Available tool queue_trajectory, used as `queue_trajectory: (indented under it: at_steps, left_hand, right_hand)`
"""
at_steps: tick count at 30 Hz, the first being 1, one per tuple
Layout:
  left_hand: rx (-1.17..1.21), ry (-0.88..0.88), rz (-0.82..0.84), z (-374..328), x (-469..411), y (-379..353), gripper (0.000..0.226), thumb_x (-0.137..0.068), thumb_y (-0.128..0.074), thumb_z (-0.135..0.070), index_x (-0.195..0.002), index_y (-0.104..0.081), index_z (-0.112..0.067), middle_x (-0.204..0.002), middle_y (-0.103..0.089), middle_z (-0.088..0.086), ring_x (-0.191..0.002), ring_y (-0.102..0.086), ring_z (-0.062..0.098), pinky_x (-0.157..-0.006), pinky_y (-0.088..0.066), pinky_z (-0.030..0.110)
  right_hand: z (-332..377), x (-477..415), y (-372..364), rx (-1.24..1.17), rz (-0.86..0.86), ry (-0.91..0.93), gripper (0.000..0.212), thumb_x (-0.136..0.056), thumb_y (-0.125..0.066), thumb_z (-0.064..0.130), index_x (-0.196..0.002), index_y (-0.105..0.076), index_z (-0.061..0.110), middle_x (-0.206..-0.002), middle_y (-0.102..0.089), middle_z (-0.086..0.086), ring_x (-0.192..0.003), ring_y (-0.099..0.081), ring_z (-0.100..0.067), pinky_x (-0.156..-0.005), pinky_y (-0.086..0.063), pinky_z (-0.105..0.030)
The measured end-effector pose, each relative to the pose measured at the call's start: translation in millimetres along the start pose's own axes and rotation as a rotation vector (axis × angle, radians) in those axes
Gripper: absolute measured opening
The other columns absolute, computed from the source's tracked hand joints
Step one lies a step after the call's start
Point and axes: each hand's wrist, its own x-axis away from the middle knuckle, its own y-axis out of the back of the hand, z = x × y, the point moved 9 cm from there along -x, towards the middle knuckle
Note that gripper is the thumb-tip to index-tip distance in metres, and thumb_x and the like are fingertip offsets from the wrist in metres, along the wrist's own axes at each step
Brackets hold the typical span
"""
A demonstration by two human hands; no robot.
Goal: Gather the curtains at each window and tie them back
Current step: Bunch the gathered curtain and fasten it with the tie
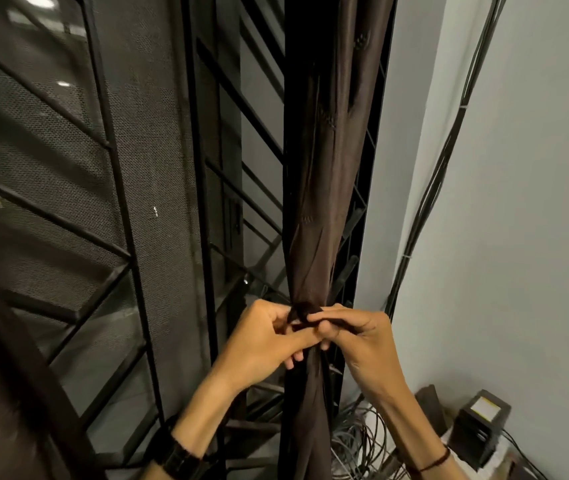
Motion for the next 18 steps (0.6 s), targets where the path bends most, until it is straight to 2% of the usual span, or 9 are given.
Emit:
queue_trajectory:
  at_steps: [2, 4, 5, 7, 9, 12, 14, 16, 18]
  left_hand:
    - [-0.104, -0.008, 0.063, 6, -1, 2, 0.01, -0.088, -0.083, -0.025, -0.097, -0.081, -0.026, -0.077, -0.075, 0.009, -0.062, -0.061, 0.013, -0.054, -0.05, 0.027]
    - [-0.203, -0.008, 0.105, 11, -2, 3, 0.014, -0.092, -0.077, -0.021, -0.101, -0.08, -0.03, -0.085, -0.075, 0.012, -0.067, -0.064, 0.017, -0.059, -0.054, 0.033]
    - [-0.261, -0.017, 0.114, 12, -4, 5, 0.015, -0.095, -0.071, -0.019, -0.099, -0.079, -0.03, -0.087, -0.075, 0.011, -0.071, -0.068, 0.021, -0.064, -0.058, 0.037]
    - [-0.412, -0.029, 0.097, 12, -11, 10, 0.026, -0.095, -0.06, -0.014, -0.086, -0.074, -0.034, -0.082, -0.074, 0.001, -0.077, -0.07, 0.02, -0.073, -0.057, 0.041]
    - [-0.539, -0.026, 0.099, 8, -16, 11, 0.031, -0.093, -0.059, -0.012, -0.08, -0.069, -0.039, -0.077, -0.071, -0.005, -0.07, -0.065, 0.012, -0.07, -0.053, 0.037]
    - [-0.66, -0.03, 0.1, 1, -20, 6, 0.025, -0.098, -0.055, -0.017, -0.08, -0.06, -0.035, -0.074, -0.066, -0.008, -0.074, -0.065, 0.011, -0.069, -0.052, 0.038]
    - [-0.725, -0.049, 0.09, -5, -20, 2, 0.026, -0.102, -0.051, -0.021, -0.079, -0.052, -0.035, -0.073, -0.06, -0.013, -0.081, -0.065, 0.012, -0.065, -0.045, 0.034]
    - [-0.769, -0.063, 0.072, -7, -20, 0, 0.021, -0.103, -0.05, -0.024, -0.086, -0.052, -0.036, -0.072, -0.058, -0.015, -0.084, -0.063, 0.012, -0.066, -0.039, 0.03]
    - [-0.783, -0.075, 0.056, -8, -18, -1, 0.012, -0.102, -0.049, -0.026, -0.096, -0.057, -0.033, -0.078, -0.063, -0.013, -0.09, -0.066, 0.016, -0.069, -0.041, 0.031]
  right_hand:
    - [0, -2, 3, -0.056, 0.016, -0.014, 0.012, -0.084, -0.079, 0.022, -0.095, -0.083, 0.024, -0.076, -0.075, -0.008, -0.06, -0.063, -0.017, -0.063, -0.054, -0.026]
    - [-2, -5, 5, -0.095, 0.076, -0.044, 0.029, -0.083, -0.082, 0.038, -0.108, -0.077, 0.023, -0.075, -0.07, -0.009, -0.055, -0.059, -0.019, -0.059, -0.052, -0.027]
    - [-2, -6, 5, -0.072, 0.126, -0.065, 0.031, -0.085, -0.081, 0.037, -0.111, -0.073, 0.022, -0.077, -0.069, -0.009, -0.058, -0.06, -0.018, -0.059, -0.052, -0.026]
    - [9, -8, -3, 0.17, 0.275, -0.027, 0.016, -0.091, -0.074, 0.024, -0.107, -0.074, 0.022, -0.085, -0.071, 0.003, -0.071, -0.064, -0.011, -0.067, -0.05, -0.022]
    - [24, -9, -20, 0.578, 0.467, 0.145, 0.013, -0.093, -0.068, 0.02, -0.1, -0.079, 0.021, -0.089, -0.072, 0.014, -0.08, -0.065, -0.006, -0.073, -0.049, -0.019]
    - [28, -11, -43, 0.99, 0.604, 0.363, 0.013, -0.086, -0.069, 0.021, -0.092, -0.081, 0.024, -0.084, -0.074, 0.008, -0.08, -0.068, -0.015, -0.071, -0.057, -0.033]
    - [25, -12, -45, 1.122, 0.551, 0.365, 0.013, -0.082, -0.07, 0.02, -0.087, -0.081, 0.026, -0.082, -0.072, 0.005, -0.076, -0.068, -0.02, -0.065, -0.059, -0.04]
    - [25, -9, -40, 1.208, 0.423, 0.347, 0.015, -0.078, -0.08, 0.016, -0.088, -0.08, 0.027, -0.088, -0.065, 0.005, -0.072, -0.067, -0.019, -0.059, -0.058, -0.04]
    - [26, -5, -30, 1.227, 0.263, 0.312, 0.028, -0.065, -0.09, 0.01, -0.087, -0.078, 0.024, -0.091, -0.056, 0.003, -0.065, -0.062, -0.019, -0.051, -0.056, -0.037]
